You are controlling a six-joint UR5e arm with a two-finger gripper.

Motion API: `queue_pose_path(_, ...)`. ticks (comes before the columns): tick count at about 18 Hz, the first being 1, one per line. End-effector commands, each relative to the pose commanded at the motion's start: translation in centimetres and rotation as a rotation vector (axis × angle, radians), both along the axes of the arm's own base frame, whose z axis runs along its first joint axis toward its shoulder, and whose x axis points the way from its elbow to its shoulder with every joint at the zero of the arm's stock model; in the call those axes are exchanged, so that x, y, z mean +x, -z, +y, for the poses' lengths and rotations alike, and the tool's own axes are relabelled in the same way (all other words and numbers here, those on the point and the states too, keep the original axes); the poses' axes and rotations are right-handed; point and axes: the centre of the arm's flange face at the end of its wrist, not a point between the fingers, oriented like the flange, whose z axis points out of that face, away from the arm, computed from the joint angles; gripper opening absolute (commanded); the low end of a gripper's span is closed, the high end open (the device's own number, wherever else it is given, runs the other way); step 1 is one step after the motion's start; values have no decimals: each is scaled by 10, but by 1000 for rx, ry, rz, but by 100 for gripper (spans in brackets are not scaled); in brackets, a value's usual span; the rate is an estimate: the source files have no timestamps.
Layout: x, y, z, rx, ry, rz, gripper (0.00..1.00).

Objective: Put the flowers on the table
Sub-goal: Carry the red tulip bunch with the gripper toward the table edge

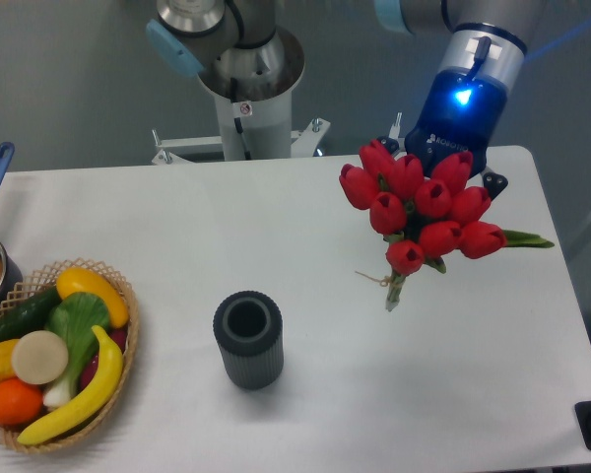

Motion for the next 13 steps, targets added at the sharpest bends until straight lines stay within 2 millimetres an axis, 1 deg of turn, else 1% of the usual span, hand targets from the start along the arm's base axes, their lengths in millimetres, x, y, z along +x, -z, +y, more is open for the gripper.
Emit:
queue_pose_path(1, -1, -4, -7, -34, -31, 20, 45)
queue_pose_path(5, 13, -15, -18, -157, -103, 48, 45)
queue_pose_path(7, 11, -9, -25, -251, -154, 60, 45)
queue_pose_path(9, 7, 1, -27, -307, -176, 63, 45)
queue_pose_path(11, 6, 20, -33, -385, -195, 50, 45)
queue_pose_path(12, 7, 38, -38, -470, -202, 64, 44)
queue_pose_path(13, 10, 47, -35, -516, -186, 79, 44)
